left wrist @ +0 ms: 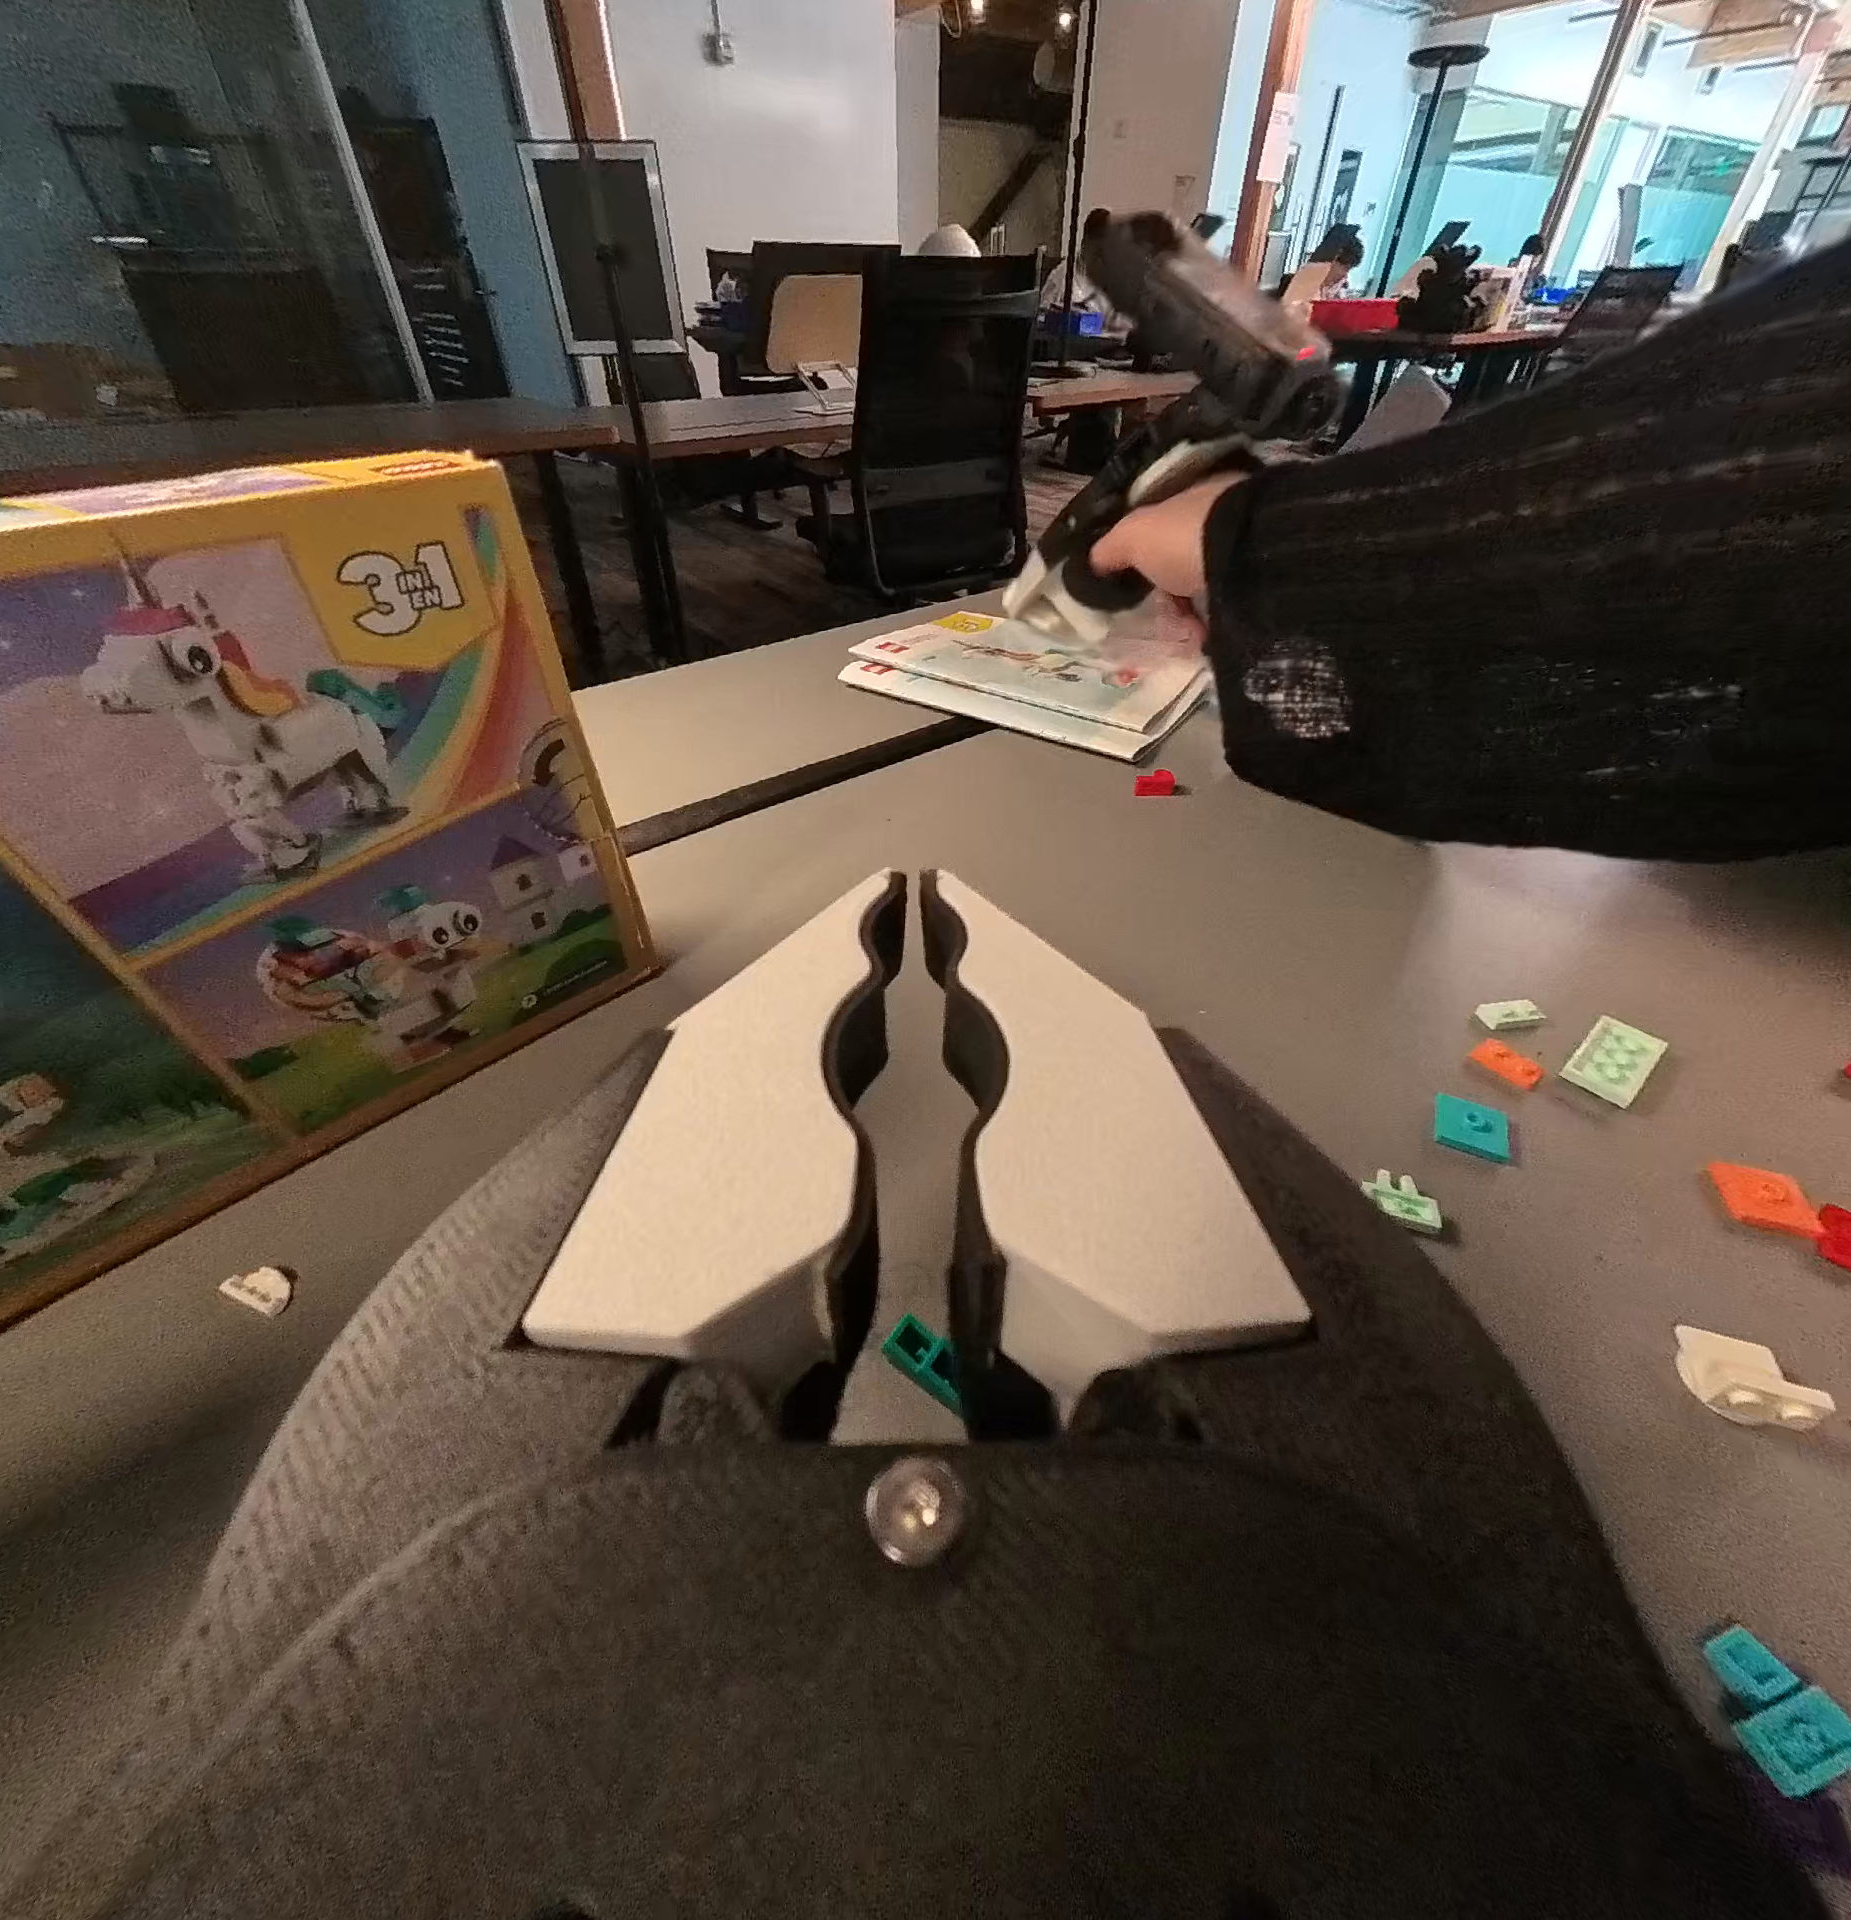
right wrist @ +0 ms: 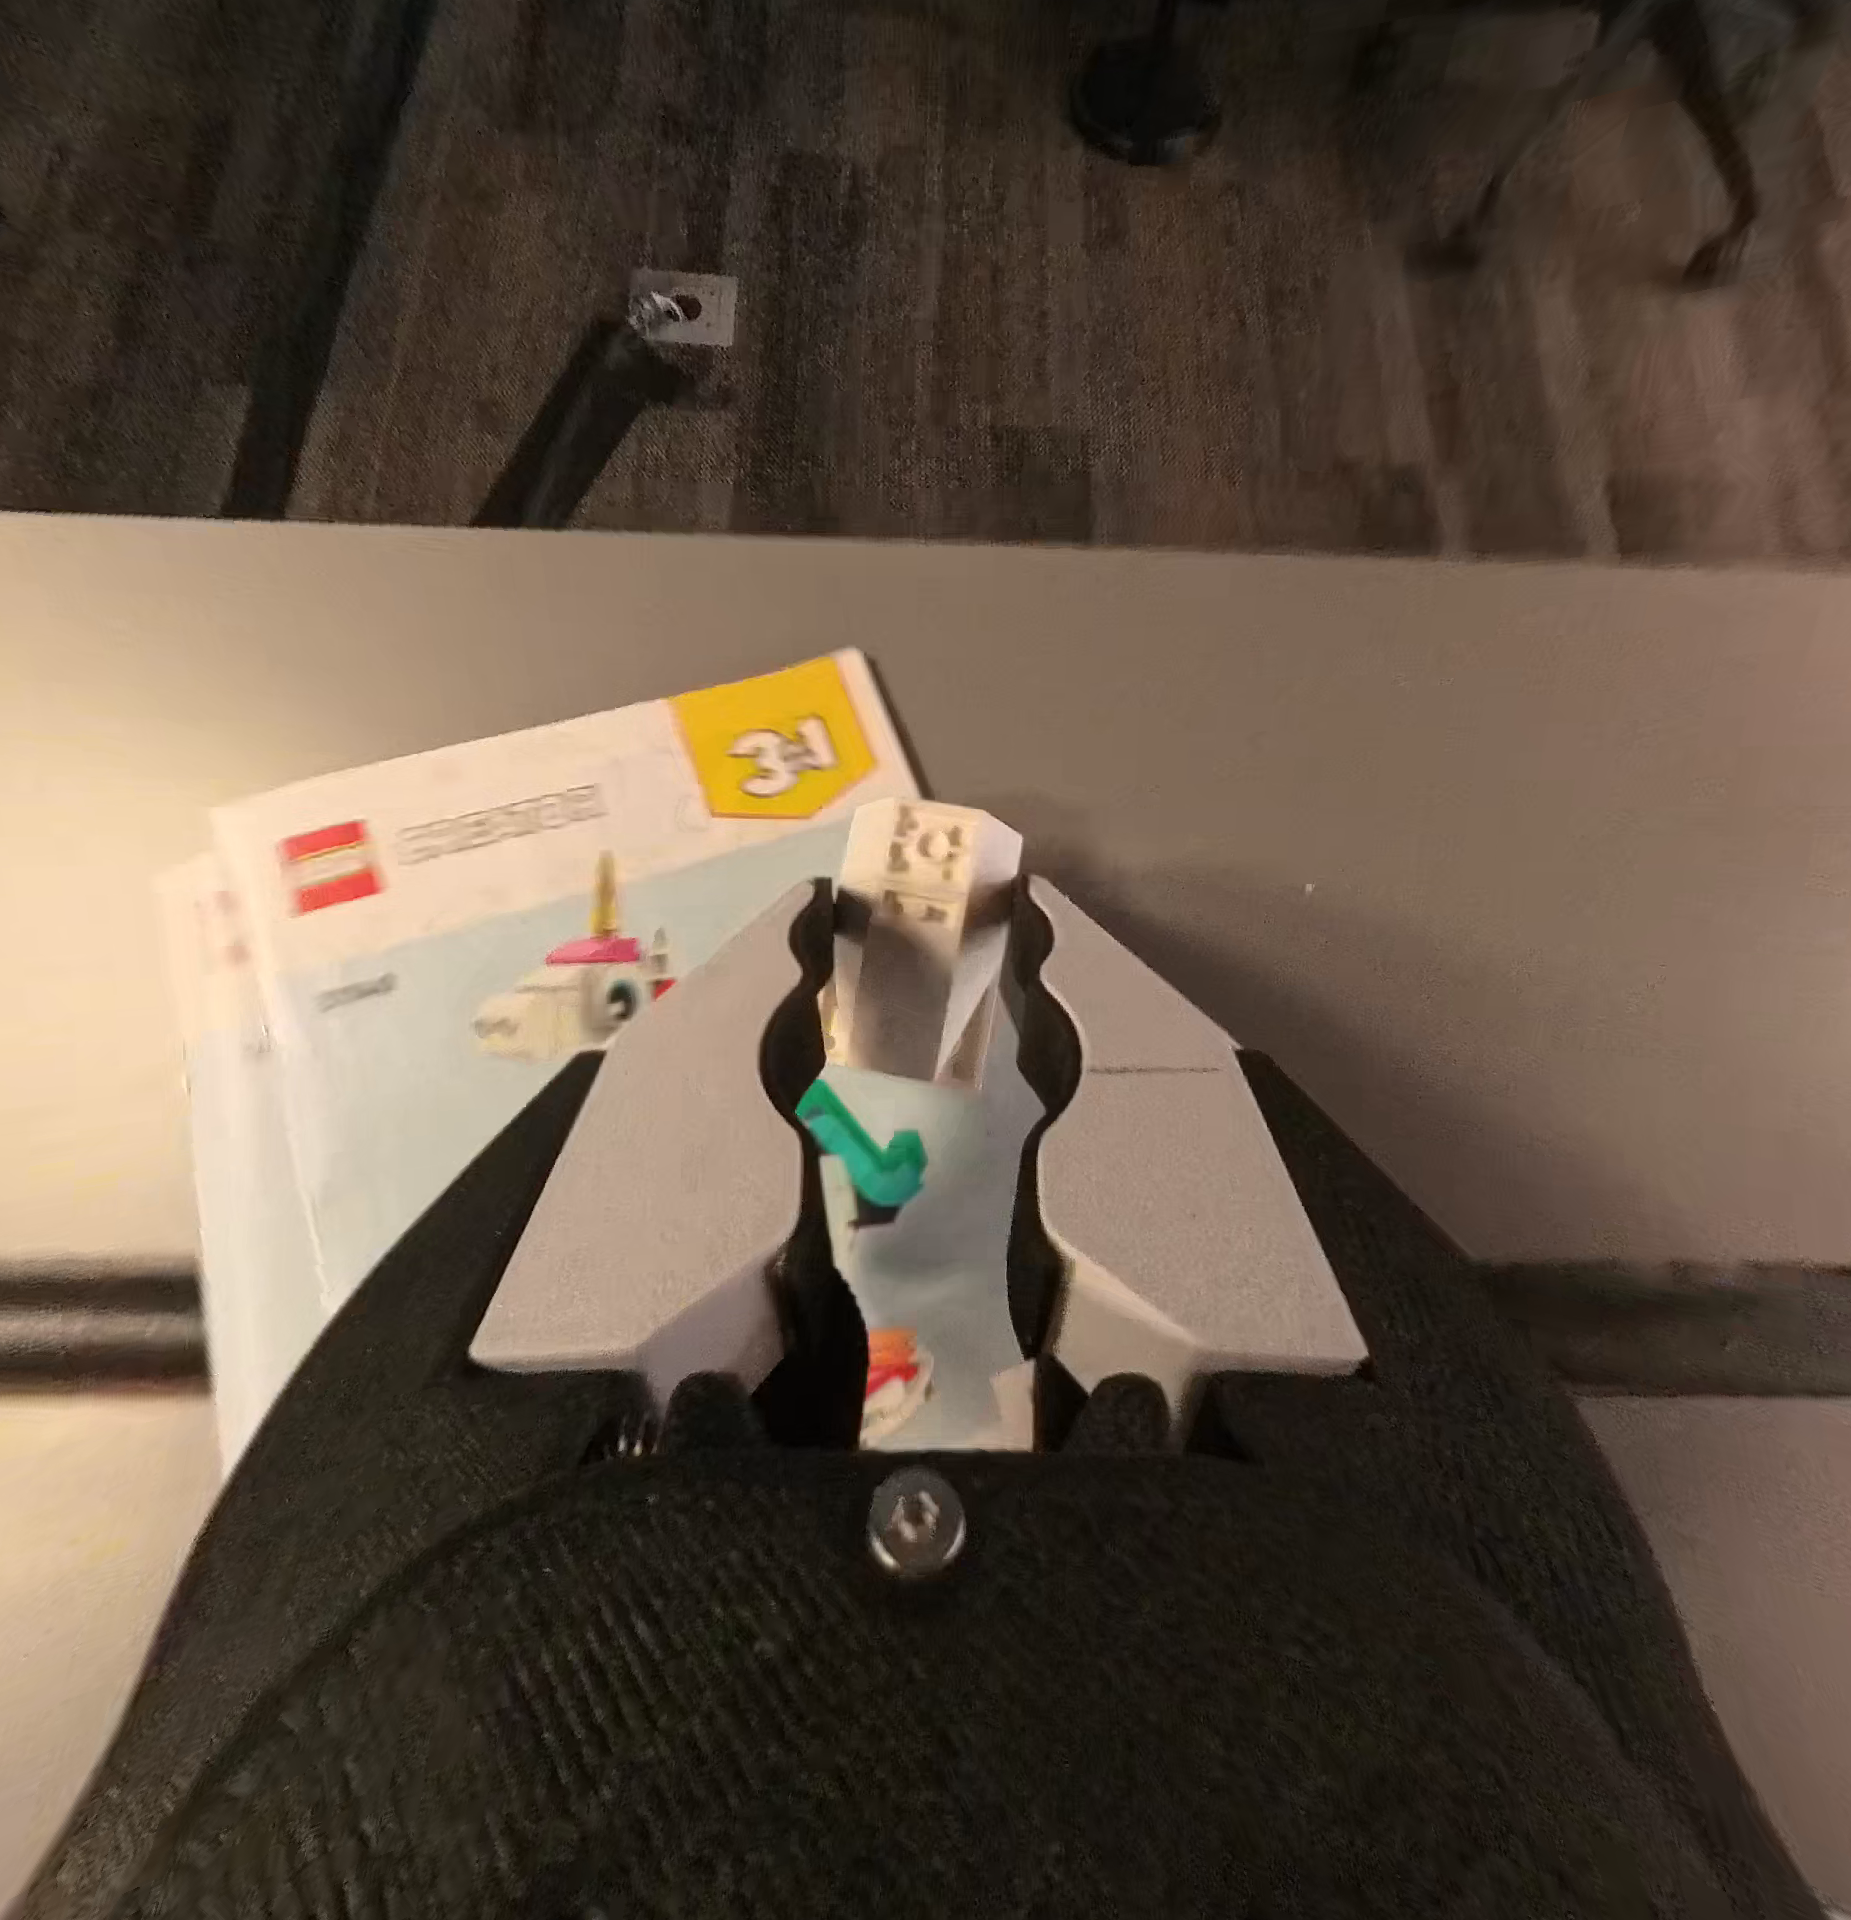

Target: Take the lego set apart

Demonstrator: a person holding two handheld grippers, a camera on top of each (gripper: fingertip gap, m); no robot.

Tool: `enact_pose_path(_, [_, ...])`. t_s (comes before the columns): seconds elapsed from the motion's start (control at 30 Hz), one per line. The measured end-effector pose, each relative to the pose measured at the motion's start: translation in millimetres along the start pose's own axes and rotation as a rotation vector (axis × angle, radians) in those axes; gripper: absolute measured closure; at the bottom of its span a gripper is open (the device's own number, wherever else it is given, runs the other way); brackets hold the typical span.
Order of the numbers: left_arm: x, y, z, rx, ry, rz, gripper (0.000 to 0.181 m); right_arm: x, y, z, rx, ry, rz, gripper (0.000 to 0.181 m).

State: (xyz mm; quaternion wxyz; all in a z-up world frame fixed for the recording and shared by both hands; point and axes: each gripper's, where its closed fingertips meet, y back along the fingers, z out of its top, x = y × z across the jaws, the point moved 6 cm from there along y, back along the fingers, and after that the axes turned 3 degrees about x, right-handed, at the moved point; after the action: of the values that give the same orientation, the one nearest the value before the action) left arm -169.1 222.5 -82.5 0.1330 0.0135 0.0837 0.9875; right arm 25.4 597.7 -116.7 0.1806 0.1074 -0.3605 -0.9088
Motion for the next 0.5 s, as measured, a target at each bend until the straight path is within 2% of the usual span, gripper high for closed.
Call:
enact_pose_path(0.1, [0,0,1,-0.013,0.018,-0.004,0.18,39,55,15,-0.265,0.252,0.1,0.149])
enact_pose_path(0.2, [-3,0,3,-0.042,0.08,-0.055,0.18,87,137,6,-0.546,0.509,0.165,0.148])
enact_pose_path(0.33, [-15,6,12,-0.107,0.063,-0.129,0.181,145,241,-52,-0.791,0.776,0.199,0.149])
enact_pose_path(0.43, [-30,38,37,-0.37,-0.022,-0.158,0.181,170,298,-108,-0.898,0.883,0.164,0.148])
enact_pose_path(0.5, [-38,55,41,-0.442,-0.075,-0.138,0.181,178,321,-144,-0.934,0.971,0.09,0.148])
